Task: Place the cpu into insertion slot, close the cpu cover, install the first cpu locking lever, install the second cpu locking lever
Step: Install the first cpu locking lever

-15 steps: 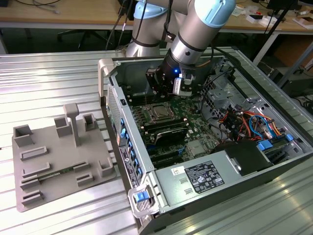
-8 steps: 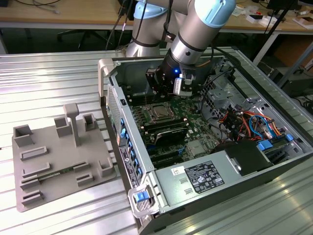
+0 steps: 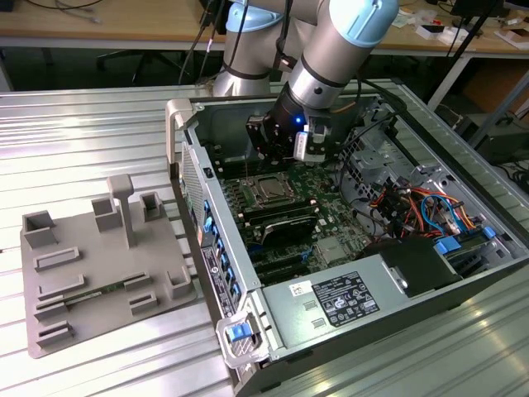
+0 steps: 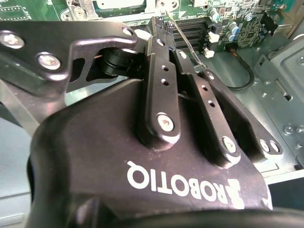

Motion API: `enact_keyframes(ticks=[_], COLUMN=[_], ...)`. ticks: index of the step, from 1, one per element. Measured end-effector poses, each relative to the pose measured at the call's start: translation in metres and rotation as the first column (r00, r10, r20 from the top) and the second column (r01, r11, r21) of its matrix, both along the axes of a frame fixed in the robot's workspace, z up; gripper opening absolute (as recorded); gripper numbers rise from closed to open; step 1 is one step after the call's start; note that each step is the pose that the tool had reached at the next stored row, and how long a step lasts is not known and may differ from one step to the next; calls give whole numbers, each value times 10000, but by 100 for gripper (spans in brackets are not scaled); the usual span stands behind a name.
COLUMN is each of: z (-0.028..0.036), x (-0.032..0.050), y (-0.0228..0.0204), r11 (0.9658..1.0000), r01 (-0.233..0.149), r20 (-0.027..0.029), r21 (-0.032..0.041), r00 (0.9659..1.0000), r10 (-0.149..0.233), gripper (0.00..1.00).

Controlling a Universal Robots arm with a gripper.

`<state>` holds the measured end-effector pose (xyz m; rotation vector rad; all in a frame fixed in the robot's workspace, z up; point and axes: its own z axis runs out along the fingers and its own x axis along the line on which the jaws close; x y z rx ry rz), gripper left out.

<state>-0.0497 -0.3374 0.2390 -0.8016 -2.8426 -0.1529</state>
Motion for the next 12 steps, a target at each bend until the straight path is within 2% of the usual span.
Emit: enact_keyframes(ticks=[12], z=[0], x=[0], y=[0], r11=[9996], r01=[-276], r20=[0], r21=[31], r00=[9996], r10=[276], gripper=[11])
